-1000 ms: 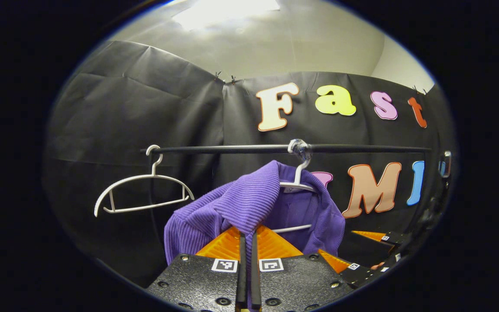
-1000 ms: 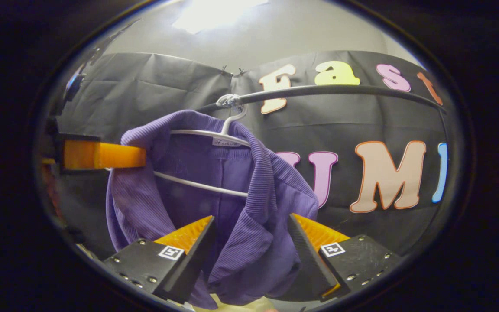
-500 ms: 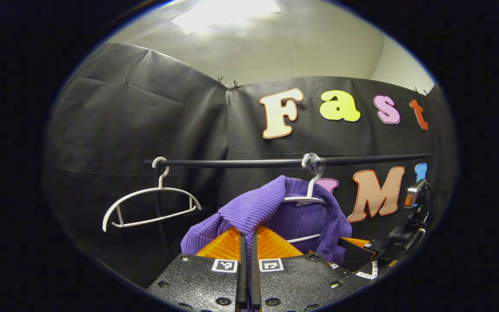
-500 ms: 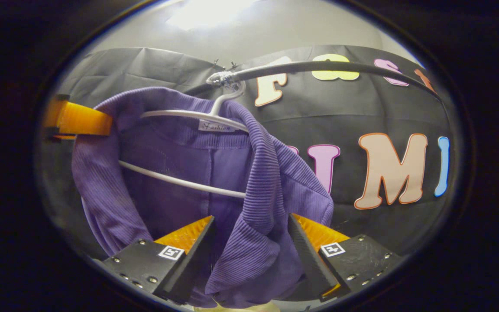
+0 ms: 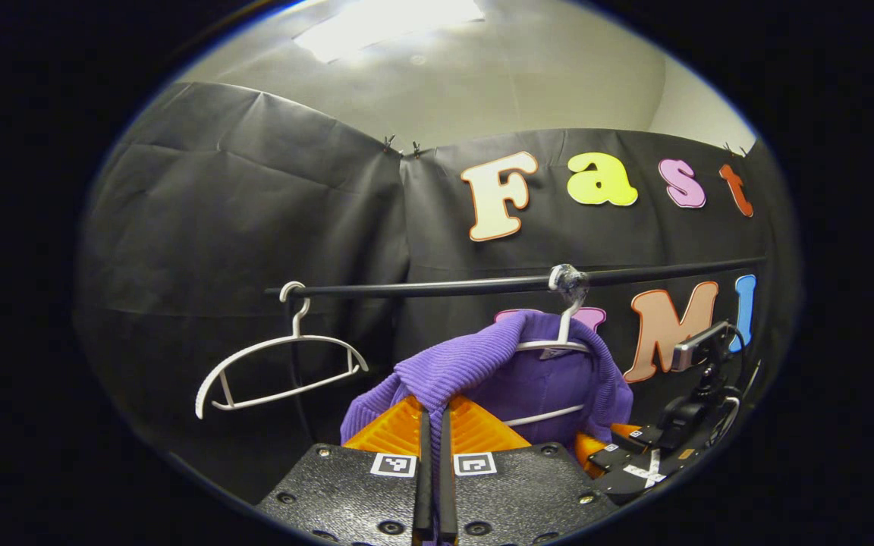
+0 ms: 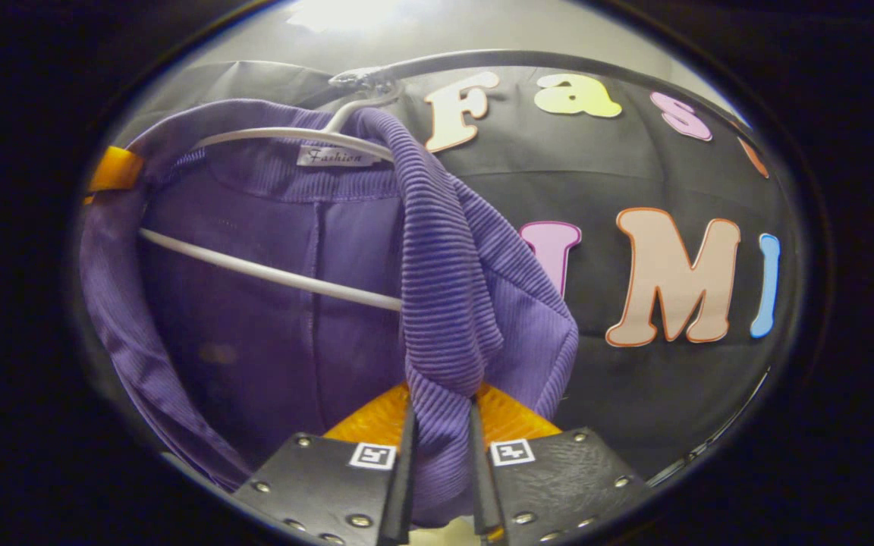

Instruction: Grasp the clothes on the hanger with both hands and then place them into the laundry hamper below.

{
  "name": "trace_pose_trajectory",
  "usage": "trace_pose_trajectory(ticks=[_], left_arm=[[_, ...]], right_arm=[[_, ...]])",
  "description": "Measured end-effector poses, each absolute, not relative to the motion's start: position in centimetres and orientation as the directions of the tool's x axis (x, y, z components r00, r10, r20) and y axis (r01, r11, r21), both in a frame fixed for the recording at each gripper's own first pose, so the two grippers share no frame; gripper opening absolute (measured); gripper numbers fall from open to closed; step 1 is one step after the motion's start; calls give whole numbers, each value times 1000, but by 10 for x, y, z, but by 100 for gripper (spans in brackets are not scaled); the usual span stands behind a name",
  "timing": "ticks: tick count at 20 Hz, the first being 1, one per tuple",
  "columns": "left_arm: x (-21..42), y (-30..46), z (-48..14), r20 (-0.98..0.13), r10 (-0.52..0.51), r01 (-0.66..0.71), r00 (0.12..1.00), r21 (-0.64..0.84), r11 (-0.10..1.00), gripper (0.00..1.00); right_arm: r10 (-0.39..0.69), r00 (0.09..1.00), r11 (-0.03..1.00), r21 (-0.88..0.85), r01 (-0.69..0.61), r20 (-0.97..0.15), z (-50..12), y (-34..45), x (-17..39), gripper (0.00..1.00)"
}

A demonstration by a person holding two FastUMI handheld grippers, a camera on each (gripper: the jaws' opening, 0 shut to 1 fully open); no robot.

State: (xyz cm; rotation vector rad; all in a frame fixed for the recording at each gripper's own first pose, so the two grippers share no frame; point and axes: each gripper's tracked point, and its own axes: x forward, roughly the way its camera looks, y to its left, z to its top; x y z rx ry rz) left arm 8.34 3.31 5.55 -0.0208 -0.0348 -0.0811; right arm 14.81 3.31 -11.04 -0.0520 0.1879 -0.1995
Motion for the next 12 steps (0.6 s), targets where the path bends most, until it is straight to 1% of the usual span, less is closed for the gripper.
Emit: trace_pose_trajectory(ticks=[1,2,3,4,7,8,9,11,12], left_arm=[[84,35,55,36,-77,77,996,-19,997,1],[85,37,55,36,-73,74,997,-18,997,1],[85,39,55,37,-69,70,997,-13,997,1],[86,41,56,41,-63,64,997,-8,998,4],[86,46,62,57,-58,58,997,-1,998,1],[87,47,64,61,-58,58,996,-2,998,7],[86,49,66,66,-58,58,996,-5,998,4],[87,50,70,71,-63,64,995,-10,998,4],[86,51,72,77,-65,66,995,-13,998,1]], right_arm=[[-218,959,975,-79,207,-180,-110,30,147,14],[-244,953,969,-90,231,-179,-108,24,144,19],[-270,948,961,-100,256,-170,-105,18,141,19],[-297,942,953,-107,283,-158,-100,10,138,19],[-354,928,933,-116,341,-116,-85,-11,137,19],[-370,923,926,-118,358,-102,-80,-20,135,19],[-386,919,919,-121,374,-87,-74,-29,136,19],[-414,908,905,-129,405,-56,-61,-42,136,19],[-428,903,897,-136,421,-32,-54,-49,137,19]])
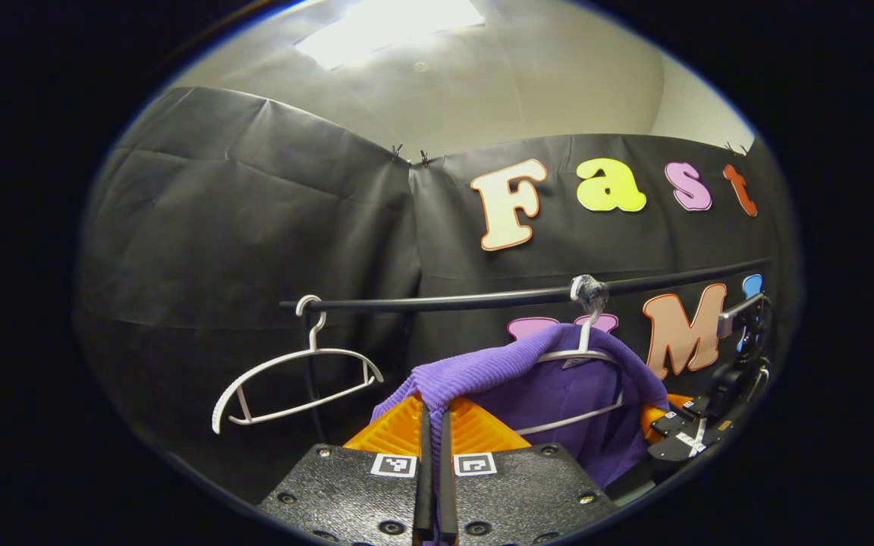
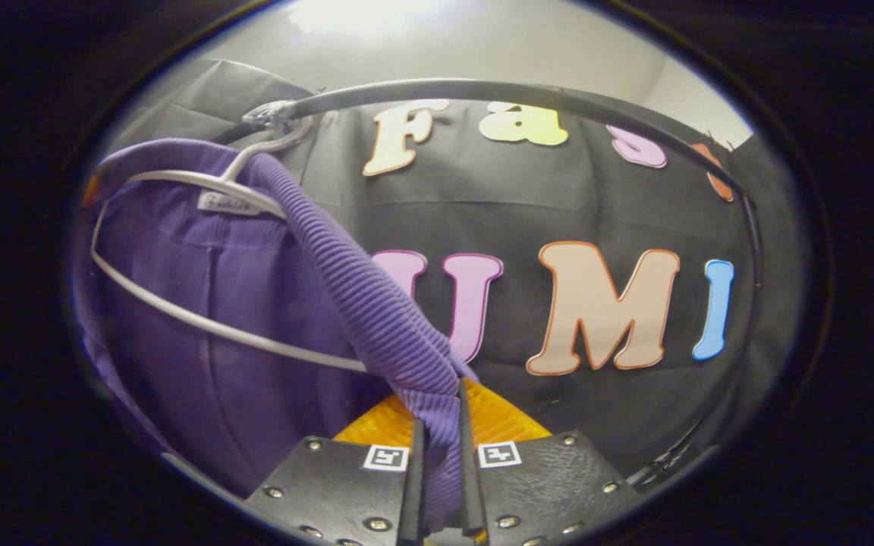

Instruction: Grasp the clothes on the hanger with both hands and then place them into the laundry hamper below.

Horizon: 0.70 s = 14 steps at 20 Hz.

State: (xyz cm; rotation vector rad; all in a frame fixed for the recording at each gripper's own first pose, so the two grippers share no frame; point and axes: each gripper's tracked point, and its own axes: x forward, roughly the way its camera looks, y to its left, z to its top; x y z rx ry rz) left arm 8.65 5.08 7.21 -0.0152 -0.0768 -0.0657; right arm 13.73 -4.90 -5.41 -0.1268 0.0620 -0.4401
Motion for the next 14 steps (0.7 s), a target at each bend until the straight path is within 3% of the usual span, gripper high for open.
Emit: trace_pose_trajectory(ticks=[14], left_arm=[[93,56,109,109,-119,126,987,-64,990,4]], right_arm=[[-447,887,874,-155,461,116,-9,-84,172,19]])
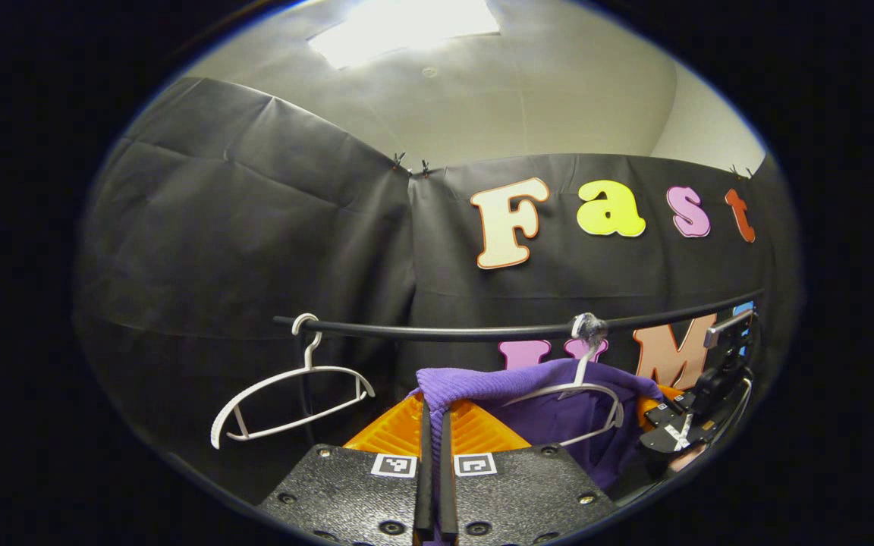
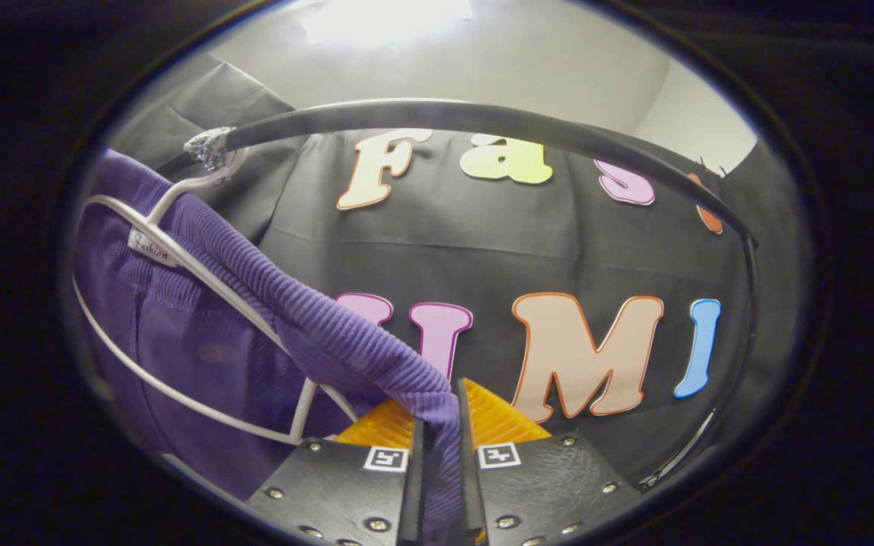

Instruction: Grasp the clothes on the hanger with both hands and then place them into the laundry hamper below.

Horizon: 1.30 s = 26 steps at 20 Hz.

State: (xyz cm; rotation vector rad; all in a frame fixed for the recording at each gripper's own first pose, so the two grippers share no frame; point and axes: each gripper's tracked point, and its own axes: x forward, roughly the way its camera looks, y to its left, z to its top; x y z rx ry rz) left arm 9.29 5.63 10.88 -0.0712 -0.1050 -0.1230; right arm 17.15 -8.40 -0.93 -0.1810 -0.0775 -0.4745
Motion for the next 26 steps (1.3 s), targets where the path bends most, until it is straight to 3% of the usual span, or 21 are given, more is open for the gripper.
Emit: trace_pose_trajectory(ticks=[6,20,26], left_arm=[[97,65,122,105,-139,143,985,-29,989,4],[120,113,63,-103,-221,233,970,127,964,4],[137,109,55,-32,-267,268,963,102,958,3]], right_arm=[[-422,893,888,-128,442,157,6,-81,181,19],[-354,916,918,-115,379,186,15,-64,186,19],[-365,915,915,-118,387,170,11,-72,186,19]])
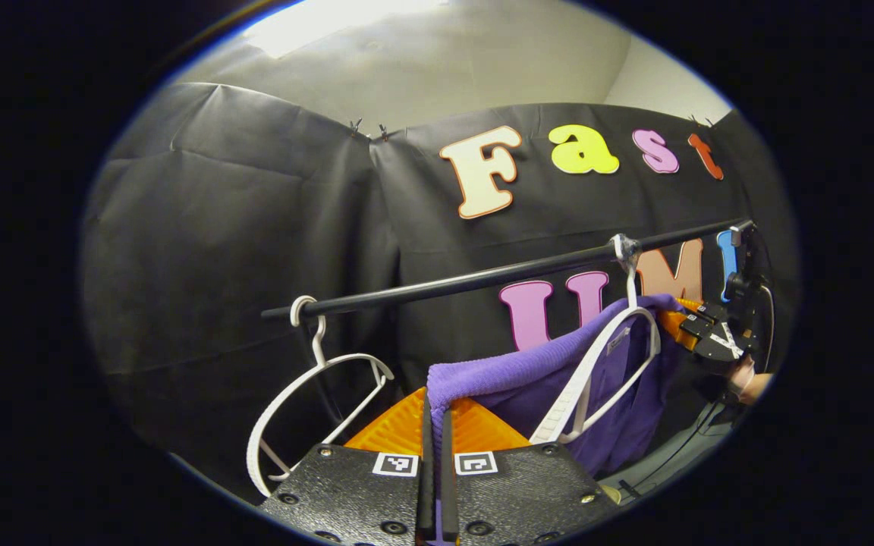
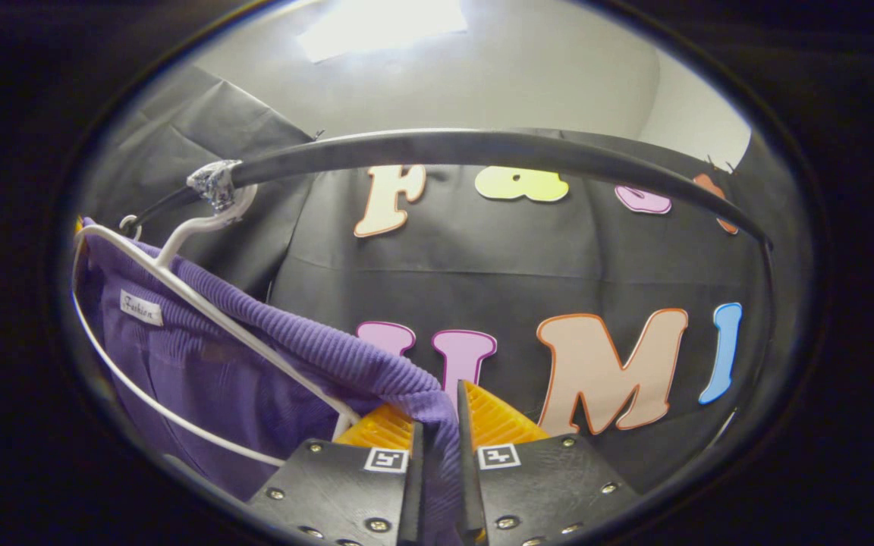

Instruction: Grasp the clothes on the hanger with both hands and then place them into the laundry hamper below.

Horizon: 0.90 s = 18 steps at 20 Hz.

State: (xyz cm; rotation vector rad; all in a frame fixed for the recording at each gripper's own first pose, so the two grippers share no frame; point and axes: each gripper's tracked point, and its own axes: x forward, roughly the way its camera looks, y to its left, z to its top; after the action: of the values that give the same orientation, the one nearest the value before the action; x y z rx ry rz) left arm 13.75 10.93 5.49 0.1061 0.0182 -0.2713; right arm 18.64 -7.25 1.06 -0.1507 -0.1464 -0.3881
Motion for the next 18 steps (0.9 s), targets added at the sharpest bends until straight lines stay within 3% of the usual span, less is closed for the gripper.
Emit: trace_pose_trajectory(ticks=[18], left_arm=[[140,70,2,18,-350,349,937,-147,926,3]], right_arm=[[-423,893,879,-168,446,155,-1,-113,197,19]])
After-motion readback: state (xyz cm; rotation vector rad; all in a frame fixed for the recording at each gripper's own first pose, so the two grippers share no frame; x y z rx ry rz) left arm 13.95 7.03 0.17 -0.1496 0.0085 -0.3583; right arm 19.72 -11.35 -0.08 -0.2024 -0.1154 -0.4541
